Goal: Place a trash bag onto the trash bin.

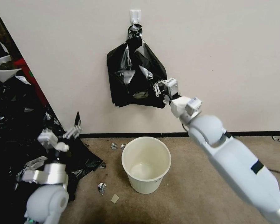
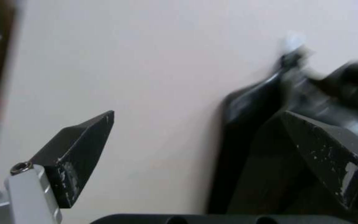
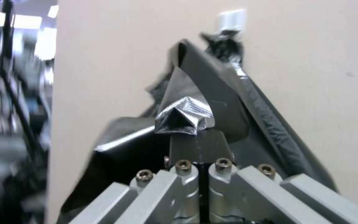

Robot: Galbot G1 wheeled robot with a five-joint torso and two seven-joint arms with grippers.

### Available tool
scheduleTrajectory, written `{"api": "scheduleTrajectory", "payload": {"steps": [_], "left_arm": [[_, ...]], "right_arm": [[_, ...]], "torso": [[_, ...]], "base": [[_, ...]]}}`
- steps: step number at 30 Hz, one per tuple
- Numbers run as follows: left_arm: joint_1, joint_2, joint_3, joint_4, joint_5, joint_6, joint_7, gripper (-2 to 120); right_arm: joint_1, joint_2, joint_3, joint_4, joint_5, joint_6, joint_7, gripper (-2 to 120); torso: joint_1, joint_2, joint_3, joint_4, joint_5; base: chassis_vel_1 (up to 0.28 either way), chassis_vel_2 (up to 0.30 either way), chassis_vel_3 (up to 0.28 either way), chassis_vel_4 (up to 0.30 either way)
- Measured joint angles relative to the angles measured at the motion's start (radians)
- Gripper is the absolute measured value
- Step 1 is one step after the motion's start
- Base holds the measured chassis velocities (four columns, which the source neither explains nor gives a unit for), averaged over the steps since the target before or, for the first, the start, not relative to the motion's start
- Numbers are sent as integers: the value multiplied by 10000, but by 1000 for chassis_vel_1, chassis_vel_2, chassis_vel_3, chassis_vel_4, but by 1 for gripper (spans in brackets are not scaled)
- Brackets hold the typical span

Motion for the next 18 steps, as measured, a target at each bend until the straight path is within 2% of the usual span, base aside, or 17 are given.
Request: {"api": "scheduleTrajectory", "payload": {"steps": [1, 3, 4, 7, 8, 9, 10, 13, 14, 16, 17, 18], "left_arm": [[0, 0, 0, 0, 0, 0, 0, 100], [-1005, 1594, 433, 1, -1000, -14, 134, 100], [-1005, 1594, 433, 1, -1000, -14, 134, 100], [-2359, 3688, 1290, 339, -1668, 217, 567, 100], [-2641, 4114, 1486, 410, -1809, 371, 666, 100], [-2641, 4114, 1486, 410, -1809, 371, 666, 100], [-3226, 4769, 1837, 515, -2086, 754, 873, 100], [-5106, 5732, 2894, 834, -2398, 1696, 1319, 100], [-5106, 5732, 2894, 834, -2398, 1696, 1319, 100], [-6154, 6054, 3686, 1020, -2505, 2072, 1533, 100], [-6154, 6054, 3686, 1020, -2505, 2072, 1533, 100], [-7160, 6237, 4720, 1280, -2649, 2349, 1853, 100]], "right_arm": [[0, 0, 0, 0, 0, 0, 0, 0], [-437, 469, 303, 134, 353, 313, 146, 0], [-437, 469, 303, 134, 353, 313, 146, 0], [-741, 951, 563, 131, 349, 492, 2, 0], [-775, 1044, 590, 129, 309, 518, -51, 0], [-775, 1044, 590, 129, 309, 518, -51, 0], [-818, 1187, 617, 111, 194, 561, -150, 0], [-906, 1516, 617, 54, -107, 609, -370, 0], [-906, 1516, 617, 54, -107, 609, -370, 0], [-938, 1623, 600, 0, -266, 638, -459, 0], [-938, 1623, 600, 0, -266, 638, -459, 0], [-963, 1692, 590, -84, -468, 692, -576, 0]], "torso": [[0, 0, 0, 0, 0], [0, 0, 0, -4, 1], [0, 0, 0, -4, 1], [0, 0, 1, -5, 0], [0, 0, 0, -5, 0], [0, 0, 0, -5, 0], [0, 1, 1, -1, 0], [0, 1, 0, -2, 0], [0, 1, 0, -2, 0], [0, 1, 1, -3, 4], [0, 1, 1, -3, 4], [0, 1, 0, -2, 2]], "base": [[0, 0, 0, 0], [0, 0, 0, 0], [0, 0, 0, 0], [0, 0, 0, 0], [0, 0, 0, 0], [0, 0, 0, 0], [0, 0, 0, 0], [0, 0, 0, 0], [0, 0, 0, 0], [0, 0, 0, 0], [0, 0, 0, 0], [0, 0, 0, 0]]}}
